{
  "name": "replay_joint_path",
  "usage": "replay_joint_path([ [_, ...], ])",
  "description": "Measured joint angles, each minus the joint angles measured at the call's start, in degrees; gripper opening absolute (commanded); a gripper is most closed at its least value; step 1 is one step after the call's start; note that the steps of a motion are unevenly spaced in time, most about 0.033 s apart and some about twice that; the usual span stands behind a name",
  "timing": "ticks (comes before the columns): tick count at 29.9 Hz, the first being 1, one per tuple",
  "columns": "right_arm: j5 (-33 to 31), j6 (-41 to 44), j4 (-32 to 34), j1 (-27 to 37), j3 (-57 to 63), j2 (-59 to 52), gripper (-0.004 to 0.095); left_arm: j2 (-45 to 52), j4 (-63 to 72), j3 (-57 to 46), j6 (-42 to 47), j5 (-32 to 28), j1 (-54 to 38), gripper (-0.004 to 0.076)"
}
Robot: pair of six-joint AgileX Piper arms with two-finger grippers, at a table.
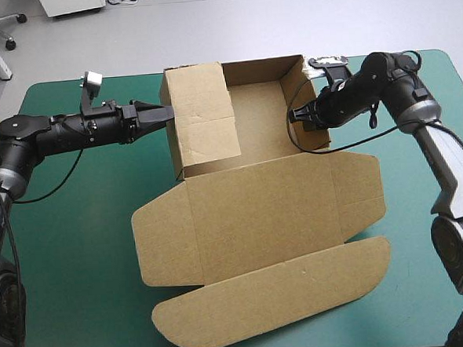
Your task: Fold the box
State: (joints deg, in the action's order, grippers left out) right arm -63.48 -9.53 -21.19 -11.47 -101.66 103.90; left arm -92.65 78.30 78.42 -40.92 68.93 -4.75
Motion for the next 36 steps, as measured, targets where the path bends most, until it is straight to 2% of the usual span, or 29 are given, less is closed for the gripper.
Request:
replay_joint_path([
  [12,1.5,2.9,3.5,-2.7,0.1,0.5,-0.0026,0.4,-3.6,1.0,0.7,-0.8,1.0,0.0461],
  [29,4.4,9.5,8.4,-8.1,0.1,0.5,-0.0026,2.5,-23.3,7.2,10.1,-0.9,2.3,0.0459],
  [36,6.3,13.7,11.2,-10.6,0.1,0.5,-0.0022,2.5,-30.4,9.0,14.2,-5.9,4.5,0.0449],
])
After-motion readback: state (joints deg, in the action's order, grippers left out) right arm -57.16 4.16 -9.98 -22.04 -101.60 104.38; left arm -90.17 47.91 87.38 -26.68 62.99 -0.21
